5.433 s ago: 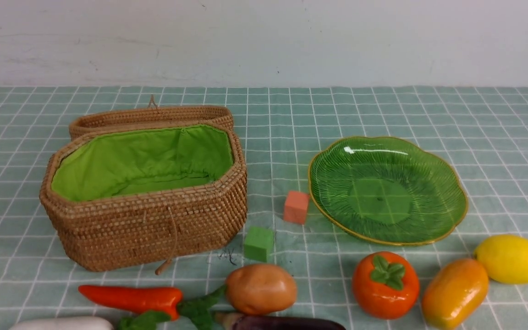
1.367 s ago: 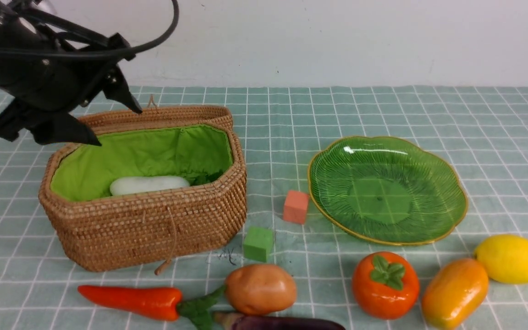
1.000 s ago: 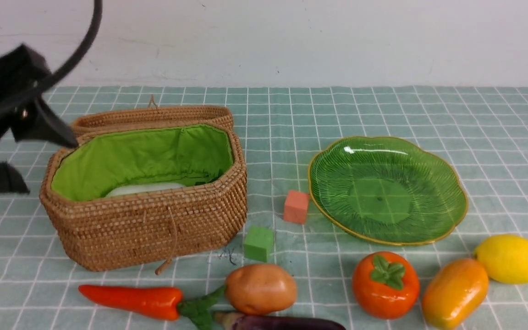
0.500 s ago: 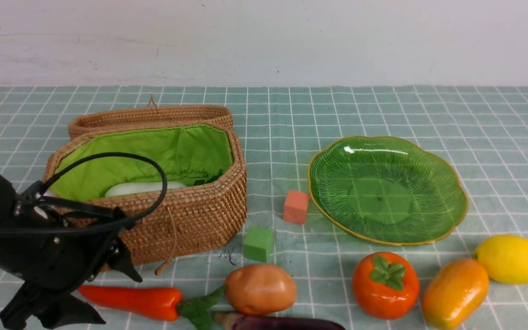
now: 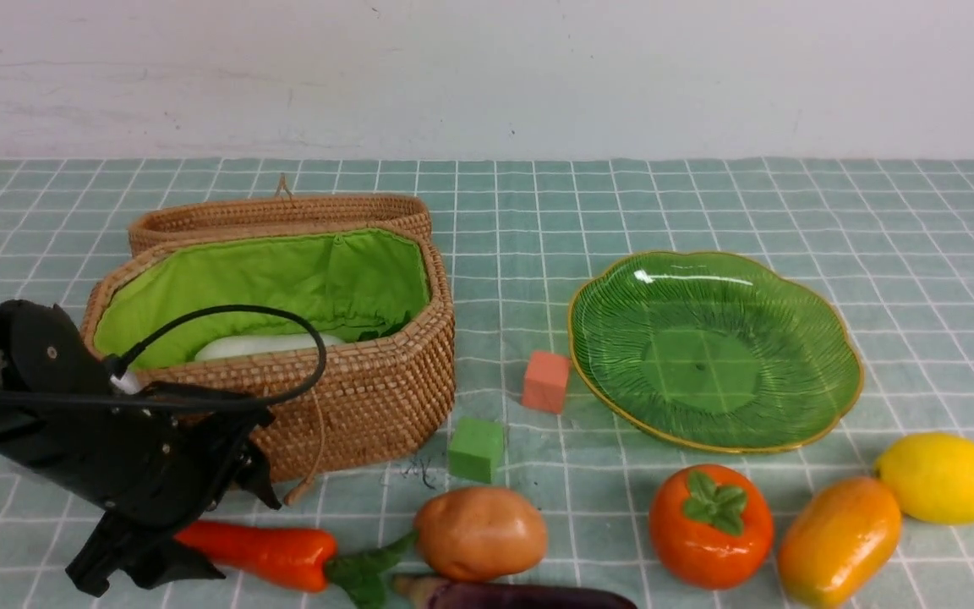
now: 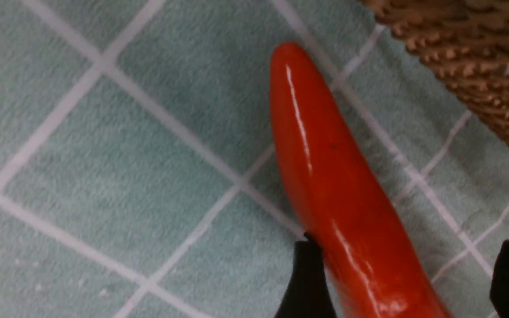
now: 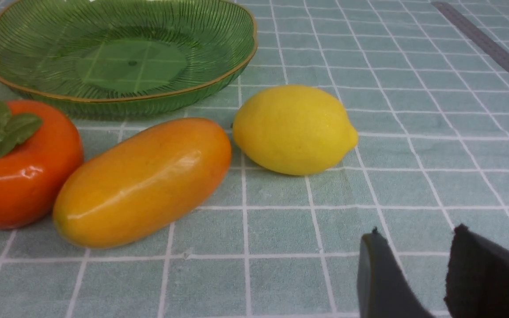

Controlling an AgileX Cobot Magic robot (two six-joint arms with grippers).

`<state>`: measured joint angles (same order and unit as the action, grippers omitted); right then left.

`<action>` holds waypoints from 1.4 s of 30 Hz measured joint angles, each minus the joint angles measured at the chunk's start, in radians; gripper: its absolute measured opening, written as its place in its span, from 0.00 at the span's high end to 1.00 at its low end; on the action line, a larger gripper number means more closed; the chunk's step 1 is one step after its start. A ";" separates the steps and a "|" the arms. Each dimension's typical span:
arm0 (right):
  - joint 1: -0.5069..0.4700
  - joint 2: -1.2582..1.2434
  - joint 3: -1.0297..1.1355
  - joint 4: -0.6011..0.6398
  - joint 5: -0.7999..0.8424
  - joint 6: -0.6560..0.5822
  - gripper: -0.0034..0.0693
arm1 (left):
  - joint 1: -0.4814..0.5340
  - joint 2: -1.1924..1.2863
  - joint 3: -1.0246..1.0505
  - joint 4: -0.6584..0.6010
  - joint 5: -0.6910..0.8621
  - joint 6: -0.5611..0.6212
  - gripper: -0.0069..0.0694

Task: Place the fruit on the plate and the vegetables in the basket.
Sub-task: Use the left arm to grab a carrot and put it into the left basket

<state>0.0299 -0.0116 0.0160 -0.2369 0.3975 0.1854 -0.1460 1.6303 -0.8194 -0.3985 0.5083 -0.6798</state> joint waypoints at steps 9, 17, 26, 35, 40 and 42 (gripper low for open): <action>0.000 0.000 0.000 0.000 0.000 0.000 0.62 | 0.001 0.029 -0.009 0.003 -0.045 0.067 0.35; 0.000 0.000 0.000 0.000 0.000 0.000 0.62 | 0.002 0.018 -0.010 0.004 -0.014 0.102 0.62; 0.000 0.000 0.000 0.000 0.000 0.000 0.62 | -0.001 -0.134 -0.002 0.002 0.067 0.105 0.63; 0.000 0.000 0.000 0.000 0.000 0.000 0.62 | -0.001 -0.379 -0.010 -0.004 0.124 0.105 0.63; 0.000 0.000 0.000 0.000 0.000 0.000 0.62 | 0.009 -0.450 -0.124 -0.027 0.104 0.105 0.63; 0.000 0.000 0.000 0.000 0.000 0.000 0.62 | 0.034 -0.435 -0.201 -0.046 0.092 0.095 0.63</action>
<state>0.0299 -0.0116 0.0160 -0.2369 0.3975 0.1854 -0.1120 1.1955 -1.0206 -0.4450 0.5999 -0.5851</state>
